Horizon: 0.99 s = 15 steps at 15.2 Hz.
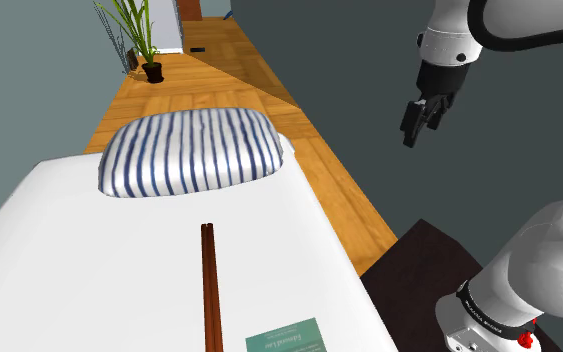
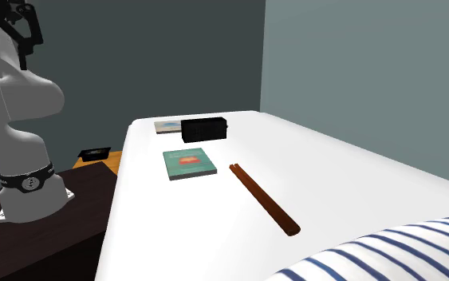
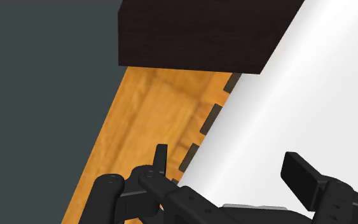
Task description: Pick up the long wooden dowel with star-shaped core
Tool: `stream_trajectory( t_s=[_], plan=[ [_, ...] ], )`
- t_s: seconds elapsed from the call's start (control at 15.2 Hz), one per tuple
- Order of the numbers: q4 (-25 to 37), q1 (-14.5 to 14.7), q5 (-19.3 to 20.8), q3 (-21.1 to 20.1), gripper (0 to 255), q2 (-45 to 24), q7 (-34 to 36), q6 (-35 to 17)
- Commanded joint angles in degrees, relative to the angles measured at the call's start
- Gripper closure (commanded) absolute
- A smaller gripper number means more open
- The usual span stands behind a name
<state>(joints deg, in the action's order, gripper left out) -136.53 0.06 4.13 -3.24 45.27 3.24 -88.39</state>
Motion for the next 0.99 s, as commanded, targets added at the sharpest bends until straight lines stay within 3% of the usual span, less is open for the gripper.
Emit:
stream_trajectory(
  t_s=[0.0, 0.46, 0.92],
  plan=[
    [0.00, 0.00, 0.00, 0.00, 0, 0.00, 0.00, 0.00],
    [-4.52, 2.02, -6.45, -7.84, 0, -3.45, 11.09, -7.99],
    [-5.18, 3.45, -11.34, -16.05, 0, -11.43, 21.98, -17.29]
  ],
)
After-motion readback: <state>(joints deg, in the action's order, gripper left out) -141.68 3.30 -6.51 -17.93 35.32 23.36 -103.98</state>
